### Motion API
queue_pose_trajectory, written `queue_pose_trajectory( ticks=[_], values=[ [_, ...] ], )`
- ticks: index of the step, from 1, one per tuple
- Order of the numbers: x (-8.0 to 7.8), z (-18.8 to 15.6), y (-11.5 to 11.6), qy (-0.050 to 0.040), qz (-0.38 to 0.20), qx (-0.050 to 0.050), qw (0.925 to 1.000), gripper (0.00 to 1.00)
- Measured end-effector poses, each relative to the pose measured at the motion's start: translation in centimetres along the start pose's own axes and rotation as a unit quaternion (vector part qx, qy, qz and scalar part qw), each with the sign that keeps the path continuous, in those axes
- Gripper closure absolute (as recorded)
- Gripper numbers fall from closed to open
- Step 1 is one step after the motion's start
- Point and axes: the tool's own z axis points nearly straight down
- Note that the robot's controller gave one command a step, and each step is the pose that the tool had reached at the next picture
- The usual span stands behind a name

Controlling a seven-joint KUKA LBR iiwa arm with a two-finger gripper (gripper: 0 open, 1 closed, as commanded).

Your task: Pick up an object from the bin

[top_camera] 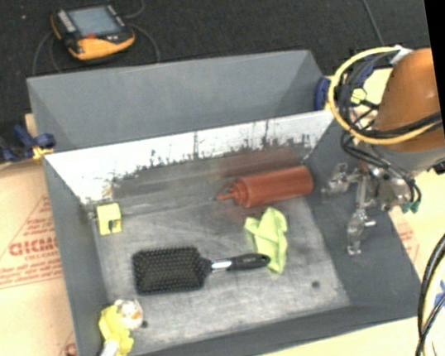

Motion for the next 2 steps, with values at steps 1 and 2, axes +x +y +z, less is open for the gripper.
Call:
queue_pose_trajectory(
  ticks=[1,2],
  values=[
    [0.0,0.0,0.0,0.0000,0.000,0.000,1.0000,0.00],
    [0.1,-0.3,3.0,0.0013,-0.036,0.001,0.9993,0.00]
  ],
)
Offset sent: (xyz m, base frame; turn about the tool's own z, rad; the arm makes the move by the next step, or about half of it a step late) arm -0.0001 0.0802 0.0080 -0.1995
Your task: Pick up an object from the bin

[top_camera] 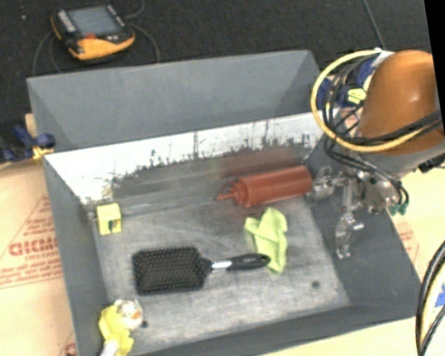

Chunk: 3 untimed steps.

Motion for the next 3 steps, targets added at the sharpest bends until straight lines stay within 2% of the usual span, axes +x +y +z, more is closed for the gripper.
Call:
queue_pose_trajectory(
  ticks=[1,2,3],
  values=[
    [-0.5,5.2,3.0,-0.0049,-0.007,-0.001,1.0000,0.00],
    [1.0,10.2,4.4,-0.0025,0.127,-0.001,0.9919,1.00],
    [1.0,10.3,4.4,-0.0022,0.126,-0.001,0.9921,0.00]
  ],
)
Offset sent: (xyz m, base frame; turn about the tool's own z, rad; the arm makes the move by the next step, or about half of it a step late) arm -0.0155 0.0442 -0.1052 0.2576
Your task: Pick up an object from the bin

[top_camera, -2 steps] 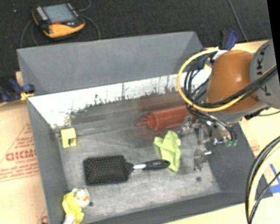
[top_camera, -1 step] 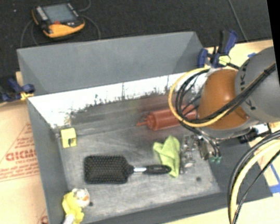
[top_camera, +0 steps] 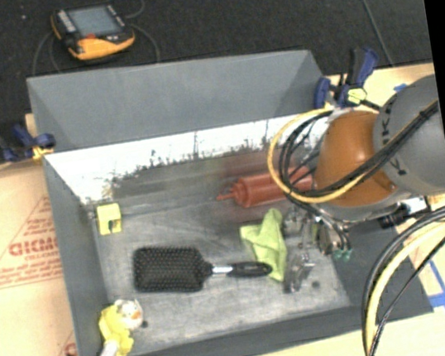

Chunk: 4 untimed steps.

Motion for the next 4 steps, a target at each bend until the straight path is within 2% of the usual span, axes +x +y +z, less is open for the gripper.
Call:
queue_pose_trajectory(
  ticks=[1,2,3,4],
  values=[
    [0.0,0.0,0.0,0.0000,0.000,0.000,1.0000,0.00],
    [-0.4,0.0,1.4,-0.0011,-0.076,0.002,0.9971,0.00],
    [0.3,-0.2,9.3,-0.0034,-0.210,-0.001,0.9777,1.00],
    [0.3,-0.2,9.3,-0.0034,-0.210,-0.001,0.9777,1.00]
  ],
)
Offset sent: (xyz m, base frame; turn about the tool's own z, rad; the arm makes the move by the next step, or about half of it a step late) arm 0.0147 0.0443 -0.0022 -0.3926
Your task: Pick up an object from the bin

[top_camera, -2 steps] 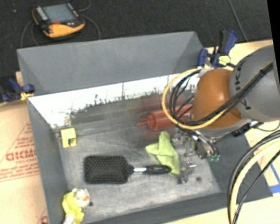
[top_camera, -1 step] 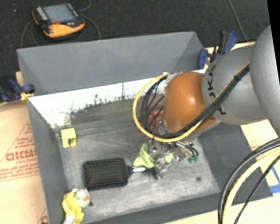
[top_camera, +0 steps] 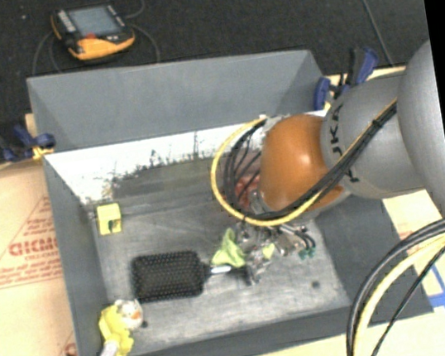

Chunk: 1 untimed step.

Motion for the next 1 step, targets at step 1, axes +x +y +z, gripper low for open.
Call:
queue_pose_trajectory(
  ticks=[1],
  values=[
    [-0.81,-15.01,-0.53,0.0046,-0.001,0.000,1.0000,1.00]
  ],
)
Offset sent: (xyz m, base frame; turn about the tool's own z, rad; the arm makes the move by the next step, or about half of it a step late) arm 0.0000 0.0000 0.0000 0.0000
